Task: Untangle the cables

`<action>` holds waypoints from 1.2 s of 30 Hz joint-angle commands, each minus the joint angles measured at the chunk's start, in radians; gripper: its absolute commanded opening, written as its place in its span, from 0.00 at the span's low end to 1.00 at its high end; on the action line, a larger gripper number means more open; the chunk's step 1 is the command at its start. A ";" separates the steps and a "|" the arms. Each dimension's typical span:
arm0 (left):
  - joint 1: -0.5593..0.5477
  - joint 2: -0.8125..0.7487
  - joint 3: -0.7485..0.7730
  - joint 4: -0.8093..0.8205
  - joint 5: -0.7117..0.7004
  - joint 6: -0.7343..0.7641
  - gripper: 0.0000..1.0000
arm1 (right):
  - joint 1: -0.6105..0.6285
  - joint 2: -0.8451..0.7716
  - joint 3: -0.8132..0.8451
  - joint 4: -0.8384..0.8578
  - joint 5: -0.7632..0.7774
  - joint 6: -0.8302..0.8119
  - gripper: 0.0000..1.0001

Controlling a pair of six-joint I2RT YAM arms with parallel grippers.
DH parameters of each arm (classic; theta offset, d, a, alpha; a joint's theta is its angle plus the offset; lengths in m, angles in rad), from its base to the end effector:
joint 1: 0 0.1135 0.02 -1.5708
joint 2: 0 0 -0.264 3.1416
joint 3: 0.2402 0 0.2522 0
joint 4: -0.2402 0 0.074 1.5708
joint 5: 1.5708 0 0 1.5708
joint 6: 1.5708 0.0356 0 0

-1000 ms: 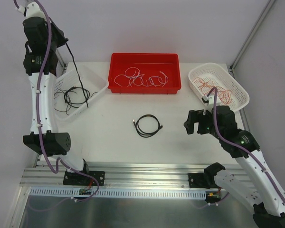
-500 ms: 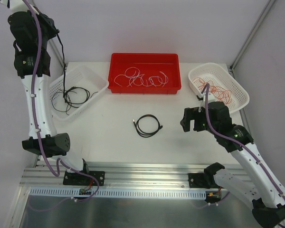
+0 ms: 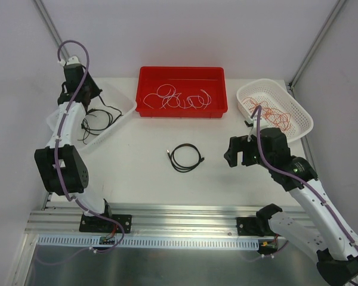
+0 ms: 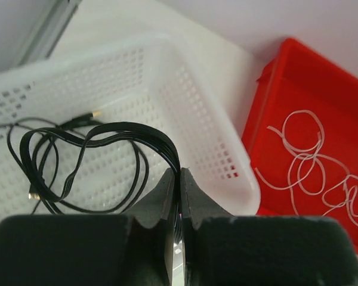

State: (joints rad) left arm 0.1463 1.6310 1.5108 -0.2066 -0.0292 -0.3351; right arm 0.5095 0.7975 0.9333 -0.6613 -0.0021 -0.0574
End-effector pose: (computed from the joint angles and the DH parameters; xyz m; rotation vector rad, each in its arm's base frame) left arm 0.3857 0.0579 0.3720 -0.4719 1.8391 -0.1007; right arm 0.1440 0.0805 0.3400 -0.5908 2.0237 0.2744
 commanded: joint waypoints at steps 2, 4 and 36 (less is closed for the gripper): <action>0.013 0.006 -0.107 0.128 -0.011 -0.048 0.00 | 0.003 -0.021 -0.007 0.035 -0.050 -0.002 0.97; 0.015 0.020 -0.144 0.128 -0.020 -0.061 0.00 | 0.004 -0.027 -0.007 0.031 -0.050 -0.002 0.97; -0.350 -0.525 -0.586 -0.060 0.138 -0.218 0.93 | 0.004 -0.201 -0.036 -0.050 -0.041 0.053 0.97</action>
State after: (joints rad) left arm -0.1116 1.1236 0.9592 -0.2382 0.0784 -0.4950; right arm 0.5095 0.5987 0.9005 -0.7162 -0.0380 -0.0193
